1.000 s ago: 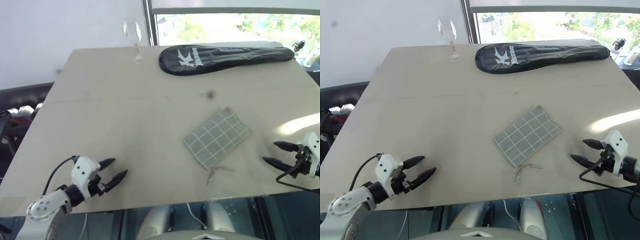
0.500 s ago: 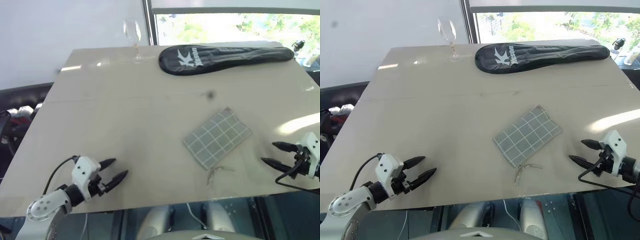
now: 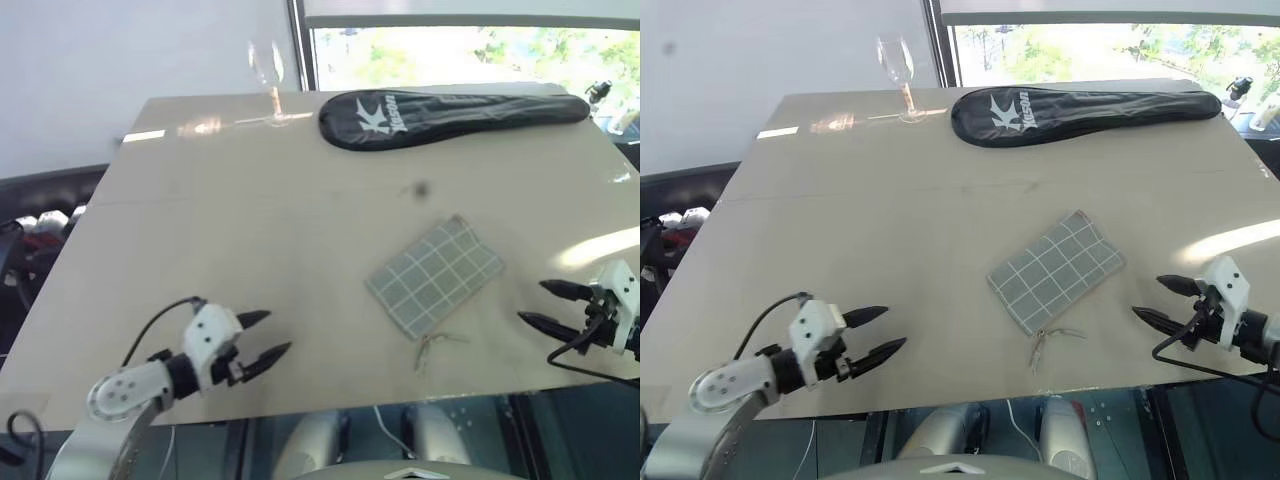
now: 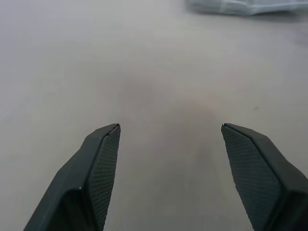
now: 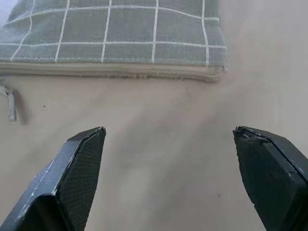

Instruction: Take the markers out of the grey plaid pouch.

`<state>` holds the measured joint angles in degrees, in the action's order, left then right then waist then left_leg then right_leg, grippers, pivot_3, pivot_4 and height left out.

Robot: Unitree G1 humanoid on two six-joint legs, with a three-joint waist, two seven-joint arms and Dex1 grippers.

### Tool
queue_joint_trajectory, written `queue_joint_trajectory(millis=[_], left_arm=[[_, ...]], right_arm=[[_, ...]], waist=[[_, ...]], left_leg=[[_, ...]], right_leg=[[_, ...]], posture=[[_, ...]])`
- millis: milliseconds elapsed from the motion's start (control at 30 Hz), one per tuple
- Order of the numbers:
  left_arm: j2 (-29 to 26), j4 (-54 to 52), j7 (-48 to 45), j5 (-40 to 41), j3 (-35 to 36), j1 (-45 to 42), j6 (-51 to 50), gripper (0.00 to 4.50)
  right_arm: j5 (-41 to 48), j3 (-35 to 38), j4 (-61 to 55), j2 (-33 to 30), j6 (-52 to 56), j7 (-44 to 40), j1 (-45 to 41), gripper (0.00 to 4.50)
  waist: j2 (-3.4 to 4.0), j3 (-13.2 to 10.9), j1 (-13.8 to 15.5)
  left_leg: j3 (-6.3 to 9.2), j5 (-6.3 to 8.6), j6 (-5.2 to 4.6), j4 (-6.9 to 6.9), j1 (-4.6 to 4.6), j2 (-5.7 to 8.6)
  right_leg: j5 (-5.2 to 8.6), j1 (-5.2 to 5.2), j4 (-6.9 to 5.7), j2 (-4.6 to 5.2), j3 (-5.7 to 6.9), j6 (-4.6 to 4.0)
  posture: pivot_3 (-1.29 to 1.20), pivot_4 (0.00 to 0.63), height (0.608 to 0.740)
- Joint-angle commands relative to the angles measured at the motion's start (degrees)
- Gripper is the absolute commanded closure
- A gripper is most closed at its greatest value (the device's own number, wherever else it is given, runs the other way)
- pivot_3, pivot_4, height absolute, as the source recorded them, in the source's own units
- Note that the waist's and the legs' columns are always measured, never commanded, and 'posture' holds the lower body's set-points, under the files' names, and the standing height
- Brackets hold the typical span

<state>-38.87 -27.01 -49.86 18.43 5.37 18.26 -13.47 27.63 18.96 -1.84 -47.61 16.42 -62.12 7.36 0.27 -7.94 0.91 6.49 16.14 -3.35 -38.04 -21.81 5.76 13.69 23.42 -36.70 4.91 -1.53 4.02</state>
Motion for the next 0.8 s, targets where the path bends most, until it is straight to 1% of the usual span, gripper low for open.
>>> queue_joint_trajectory(millis=[33, 133, 200, 333, 400, 500, 567, 667, 800], left_arm=[[0.2, -3.6, 0.1, -2.3, -5.0, -4.7, 1.1, 1.05], [2.7, -0.6, 1.2, -10.3, -12.6, -12.7, 9.3, 1.05], [3.4, 4.6, 1.4, -16.9, -17.0, -17.1, 18.6, 1.05], [3.6, 16.0, 3.3, -26.0, -22.2, -23.6, 35.7, 1.05], [3.3, 21.7, 3.5, -29.9, -25.2, -26.9, 44.2, 1.05], [3.4, 28.7, 7.2, -37.1, -27.9, -31.3, 54.9, 1.05], [4.8, 32.2, 11.4, -41.4, -28.6, -33.4, 59.1, 1.05], [7.6, 34.9, 16.3, -45.6, -29.7, -35.1, 62.2, 1.05], [11.2, 35.8, 19.8, -50.3, -31.7, -35.5, 61.9, 1.05]], right_arm=[[1.2, -0.3, -4.0, 0.7, 1.1, 0.6, -0.2, 0.17], [3.5, -1.4, -9.2, 2.0, 4.7, 1.7, -0.2, 0.17], [4.3, -1.4, -10.6, 2.4, 6.2, 2.4, -0.5, 0.17], [5.1, -0.9, -13.1, 2.6, 7.9, 3.8, -0.1, 0.17], [5.8, 0.4, -14.5, 2.5, 8.6, 4.4, 1.0, 0.17], [6.4, 2.2, -16.2, 2.0, 9.4, 5.1, 2.4, 0.17], [7.1, 3.3, -17.6, 1.9, 10.1, 5.4, 3.4, 0.17], [8.1, 5.2, -19.7, 2.1, 11.3, 5.9, 5.3, 0.17], [8.5, 6.9, -21.0, 1.7, 12.1, 5.9, 7.6, 0.17]], waist=[[-0.01, 0.0, 0.0], [0.00, 0.0, 0.1], [-0.01, 0.0, 0.2], [-0.01, 0.0, 0.0], [-0.02, 0.0, 0.0], [-0.03, 0.0, 0.4], [-0.03, 0.0, 0.7], [-0.02, 0.0, 1.0], [-0.03, 0.0, 1.4]], left_leg=[[0.00, -0.01, 0.01, 0.00, -0.03, 0.00], [0.01, -0.02, 0.02, -0.01, -0.05, 0.01], [0.01, -0.02, 0.03, -0.01, -0.04, 0.02], [-0.01, -0.02, 0.03, 0.00, -0.06, 0.03], [-0.01, -0.03, 0.03, 0.02, -0.09, 0.03], [0.02, -0.03, 0.02, 0.00, -0.12, 0.04], [0.03, -0.03, 0.02, -0.03, -0.11, 0.07], [0.02, -0.03, 0.01, -0.05, -0.08, 0.08], [0.03, -0.03, 0.01, -0.07, -0.08, 0.08]], right_leg=[[0.00, 0.00, 0.00, 0.00, 0.00, 0.00], [0.00, 0.01, -0.01, 0.00, 0.03, 0.00], [-0.01, -0.01, -0.01, 0.01, 0.03, 0.00], [-0.01, 0.04, 0.02, -0.01, -0.01, 0.01], [-0.01, 0.09, 0.03, -0.01, -0.01, 0.01], [-0.01, 0.09, 0.03, 0.00, 0.03, 0.01], [-0.01, 0.06, 0.03, 0.03, 0.04, 0.01], [-0.01, 0.01, 0.02, 0.03, 0.03, 0.02], [-0.01, 0.02, -0.03, 0.01, 0.07, 0.03]], posture=[[0.00, 0.150, 0.740], [0.00, 0.150, 0.740], [0.00, 0.150, 0.740], [0.00, 0.150, 0.740], [0.00, 0.150, 0.740], [0.00, 0.150, 0.740], [0.00, 0.150, 0.740], [0.00, 0.150, 0.740], [0.00, 0.150, 0.740]])
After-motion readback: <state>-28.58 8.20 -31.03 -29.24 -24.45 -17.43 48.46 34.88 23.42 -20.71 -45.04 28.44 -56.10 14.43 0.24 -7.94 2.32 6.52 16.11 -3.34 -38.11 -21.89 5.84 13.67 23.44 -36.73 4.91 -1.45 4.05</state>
